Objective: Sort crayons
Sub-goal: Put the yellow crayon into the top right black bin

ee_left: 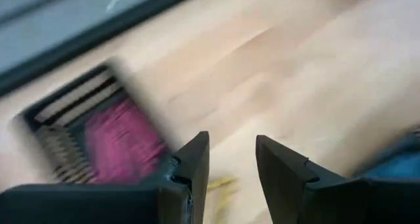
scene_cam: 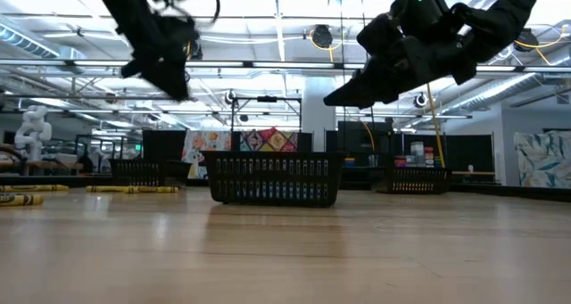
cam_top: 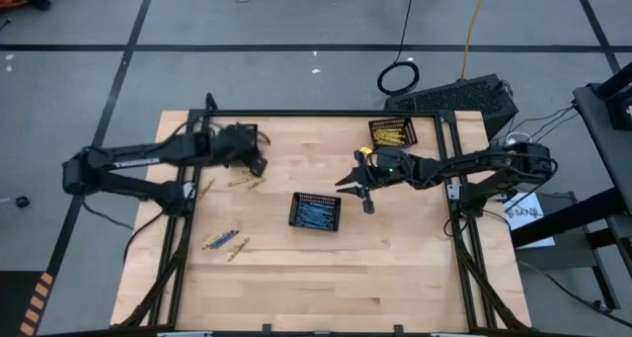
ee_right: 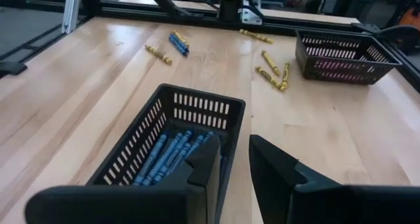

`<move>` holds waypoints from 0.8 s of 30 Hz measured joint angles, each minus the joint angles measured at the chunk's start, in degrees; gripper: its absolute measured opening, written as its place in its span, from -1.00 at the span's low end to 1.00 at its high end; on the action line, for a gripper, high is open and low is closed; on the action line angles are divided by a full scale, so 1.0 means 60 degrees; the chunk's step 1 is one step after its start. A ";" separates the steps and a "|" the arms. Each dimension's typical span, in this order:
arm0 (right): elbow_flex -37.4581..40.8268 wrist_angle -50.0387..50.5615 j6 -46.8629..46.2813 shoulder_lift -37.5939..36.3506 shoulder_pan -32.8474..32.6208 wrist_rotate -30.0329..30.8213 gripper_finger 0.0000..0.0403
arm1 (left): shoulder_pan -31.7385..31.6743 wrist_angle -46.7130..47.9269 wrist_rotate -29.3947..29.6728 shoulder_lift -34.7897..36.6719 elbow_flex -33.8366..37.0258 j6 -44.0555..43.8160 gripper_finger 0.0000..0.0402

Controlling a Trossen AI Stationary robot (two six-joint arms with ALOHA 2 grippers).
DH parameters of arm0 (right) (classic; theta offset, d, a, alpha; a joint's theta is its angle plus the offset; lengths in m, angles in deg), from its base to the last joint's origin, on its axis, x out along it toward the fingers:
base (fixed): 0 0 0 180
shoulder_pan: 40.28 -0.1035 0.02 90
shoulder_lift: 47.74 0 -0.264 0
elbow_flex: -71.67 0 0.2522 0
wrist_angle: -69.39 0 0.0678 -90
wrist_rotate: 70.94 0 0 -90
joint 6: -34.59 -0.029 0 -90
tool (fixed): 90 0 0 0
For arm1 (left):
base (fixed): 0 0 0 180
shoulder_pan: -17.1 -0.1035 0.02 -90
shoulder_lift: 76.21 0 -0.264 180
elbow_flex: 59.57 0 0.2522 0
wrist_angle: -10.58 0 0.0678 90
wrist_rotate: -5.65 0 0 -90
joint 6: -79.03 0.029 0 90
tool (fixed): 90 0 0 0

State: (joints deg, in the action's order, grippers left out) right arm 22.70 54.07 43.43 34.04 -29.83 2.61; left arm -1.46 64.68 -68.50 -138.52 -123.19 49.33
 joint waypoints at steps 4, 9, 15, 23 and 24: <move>0.0056 -0.0133 -0.0011 0.0000 0.0015 0.0015 -0.66 | 0.2097 -0.2050 0.1327 0.0228 0.0639 0.0016 -0.39; 0.0056 -0.0238 -0.0059 0.0000 0.0015 0.0011 -0.66 | 0.4213 -0.5588 0.1876 -0.0319 0.1953 0.0566 -0.39; 0.0056 -0.0514 -0.0211 0.0000 -0.0003 -0.0014 -0.66 | 0.5650 -0.8458 0.3492 -0.1373 0.2912 0.0671 -0.39; 0.0056 -0.0678 -0.0033 0.0000 -0.0007 -0.0014 -0.66 | 0.6010 -0.9388 0.4536 -0.2123 0.2913 0.1573 -0.39; 0.0056 -0.0688 -0.0036 0.0000 -0.0007 -0.0016 -0.66 | 0.5983 -0.9432 0.4536 -0.2127 0.2913 0.1651 -0.39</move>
State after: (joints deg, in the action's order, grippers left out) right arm 23.03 49.94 43.22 34.04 -29.87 2.51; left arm 34.44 8.08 -41.28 -151.28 -105.71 59.24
